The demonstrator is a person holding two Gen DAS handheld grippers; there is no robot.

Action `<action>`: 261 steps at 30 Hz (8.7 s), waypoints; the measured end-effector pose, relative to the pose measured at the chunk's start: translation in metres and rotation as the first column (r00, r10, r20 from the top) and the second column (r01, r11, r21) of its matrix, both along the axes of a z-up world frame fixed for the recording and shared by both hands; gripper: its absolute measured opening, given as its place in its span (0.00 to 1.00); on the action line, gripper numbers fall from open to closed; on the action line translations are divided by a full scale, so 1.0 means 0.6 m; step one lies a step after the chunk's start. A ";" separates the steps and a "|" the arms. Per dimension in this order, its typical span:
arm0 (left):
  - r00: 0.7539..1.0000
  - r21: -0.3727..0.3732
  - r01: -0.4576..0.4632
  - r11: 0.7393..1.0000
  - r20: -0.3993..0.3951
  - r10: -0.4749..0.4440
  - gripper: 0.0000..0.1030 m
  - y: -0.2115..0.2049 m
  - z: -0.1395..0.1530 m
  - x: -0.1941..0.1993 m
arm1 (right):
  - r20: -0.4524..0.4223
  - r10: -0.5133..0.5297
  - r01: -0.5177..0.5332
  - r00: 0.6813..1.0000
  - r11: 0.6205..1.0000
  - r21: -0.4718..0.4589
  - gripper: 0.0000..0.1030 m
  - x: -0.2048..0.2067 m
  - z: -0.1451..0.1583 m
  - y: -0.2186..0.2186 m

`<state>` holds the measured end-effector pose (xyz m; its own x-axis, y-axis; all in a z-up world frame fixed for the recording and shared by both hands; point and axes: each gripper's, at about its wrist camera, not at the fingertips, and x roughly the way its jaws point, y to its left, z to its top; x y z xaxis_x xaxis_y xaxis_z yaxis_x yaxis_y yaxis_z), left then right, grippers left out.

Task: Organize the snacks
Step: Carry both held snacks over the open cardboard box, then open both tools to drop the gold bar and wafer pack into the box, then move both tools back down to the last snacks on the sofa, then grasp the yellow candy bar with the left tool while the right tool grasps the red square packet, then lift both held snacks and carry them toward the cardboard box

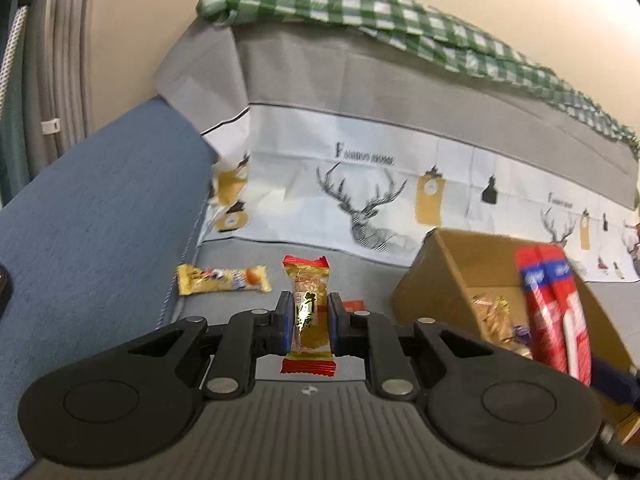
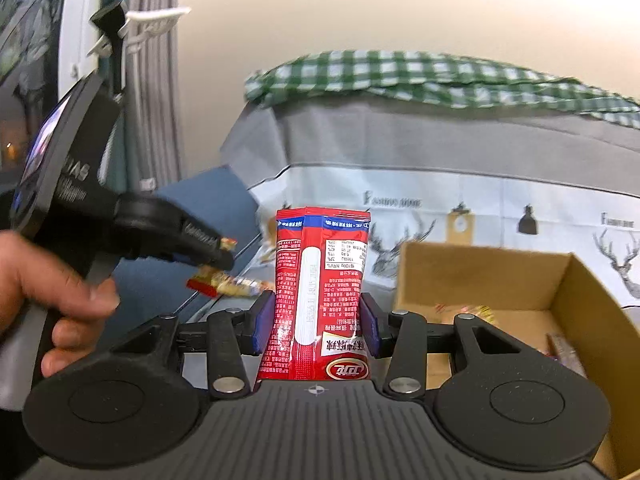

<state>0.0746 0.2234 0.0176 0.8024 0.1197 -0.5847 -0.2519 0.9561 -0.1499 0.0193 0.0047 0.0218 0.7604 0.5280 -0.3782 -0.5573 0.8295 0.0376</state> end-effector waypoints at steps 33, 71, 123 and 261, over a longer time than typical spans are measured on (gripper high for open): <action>0.921 -0.020 0.359 0.933 0.167 -0.351 0.18 -0.293 0.003 0.106 | 0.030 -0.319 0.320 0.947 0.948 -0.002 0.44 0.185 0.022 -0.264; 0.942 0.134 0.293 0.947 0.132 -0.310 0.49 -0.169 -0.010 0.068 | -0.031 -0.278 0.279 0.960 0.959 0.039 0.68 0.158 0.009 -0.148; 0.988 0.101 -0.046 0.994 -0.142 0.060 0.35 0.157 -0.120 0.197 | -0.563 -0.354 0.447 0.747 0.894 0.030 0.80 0.340 -0.243 0.229; 0.930 -0.226 0.021 0.974 -0.353 -0.101 0.43 -0.026 -0.218 -0.142 | -0.459 0.070 -0.223 0.886 0.931 -0.288 0.45 0.003 -0.203 0.115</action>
